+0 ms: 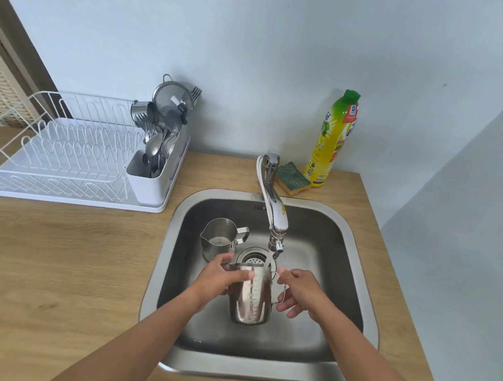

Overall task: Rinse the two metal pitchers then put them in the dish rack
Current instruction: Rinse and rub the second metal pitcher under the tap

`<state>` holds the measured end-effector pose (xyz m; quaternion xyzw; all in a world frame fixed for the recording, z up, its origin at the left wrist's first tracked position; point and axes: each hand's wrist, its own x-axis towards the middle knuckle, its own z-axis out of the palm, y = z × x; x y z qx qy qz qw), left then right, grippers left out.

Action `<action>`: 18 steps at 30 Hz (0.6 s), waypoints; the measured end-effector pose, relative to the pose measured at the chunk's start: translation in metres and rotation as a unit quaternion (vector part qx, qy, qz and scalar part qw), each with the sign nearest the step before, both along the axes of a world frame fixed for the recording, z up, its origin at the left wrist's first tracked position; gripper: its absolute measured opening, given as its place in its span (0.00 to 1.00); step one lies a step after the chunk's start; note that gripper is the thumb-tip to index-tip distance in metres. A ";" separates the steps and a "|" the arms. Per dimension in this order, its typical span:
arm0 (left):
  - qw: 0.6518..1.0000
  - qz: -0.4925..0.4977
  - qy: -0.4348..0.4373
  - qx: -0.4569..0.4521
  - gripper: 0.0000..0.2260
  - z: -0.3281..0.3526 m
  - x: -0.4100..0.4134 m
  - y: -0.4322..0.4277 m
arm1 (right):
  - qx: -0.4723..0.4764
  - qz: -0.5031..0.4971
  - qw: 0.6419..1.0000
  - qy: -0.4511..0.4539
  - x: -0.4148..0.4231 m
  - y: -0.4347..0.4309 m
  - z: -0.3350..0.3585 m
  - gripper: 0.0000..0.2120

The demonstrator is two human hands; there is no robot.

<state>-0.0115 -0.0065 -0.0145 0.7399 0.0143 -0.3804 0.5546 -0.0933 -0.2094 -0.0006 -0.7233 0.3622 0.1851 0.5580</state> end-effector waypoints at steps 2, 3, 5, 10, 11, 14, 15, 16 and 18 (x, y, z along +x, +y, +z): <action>0.999 0.016 0.035 0.003 0.35 0.000 0.000 0.000 | -0.023 0.016 0.999 0.015 0.001 0.001 0.002 0.19; 0.999 0.016 0.050 0.005 0.33 0.000 -0.001 0.000 | -0.033 0.023 0.999 0.021 0.002 0.000 0.003 0.20; 0.997 0.011 0.078 0.002 0.26 0.003 -0.004 -0.001 | -0.041 0.029 0.998 0.027 0.003 0.000 0.006 0.20; 0.992 0.013 0.126 0.016 0.22 0.007 -0.002 -0.009 | -0.056 0.022 0.998 0.026 0.007 -0.002 0.010 0.20; 0.991 0.012 0.133 0.019 0.22 0.007 -0.002 -0.011 | -0.059 0.020 0.998 0.026 0.008 -0.003 0.011 0.20; 0.988 0.011 0.152 0.021 0.23 0.008 -0.001 -0.017 | -0.055 0.010 0.998 0.028 0.011 -0.006 0.011 0.19; 0.988 0.010 0.155 0.020 0.24 0.008 0.000 -0.019 | -0.052 0.005 0.998 0.027 0.012 -0.007 0.011 0.20; 0.988 0.007 0.155 0.019 0.25 0.008 0.001 -0.020 | -0.051 0.002 0.998 0.025 0.012 -0.007 0.011 0.20; 0.988 0.002 0.151 0.015 0.25 0.007 0.003 -0.022 | -0.057 -0.003 0.998 0.020 0.013 -0.009 0.012 0.20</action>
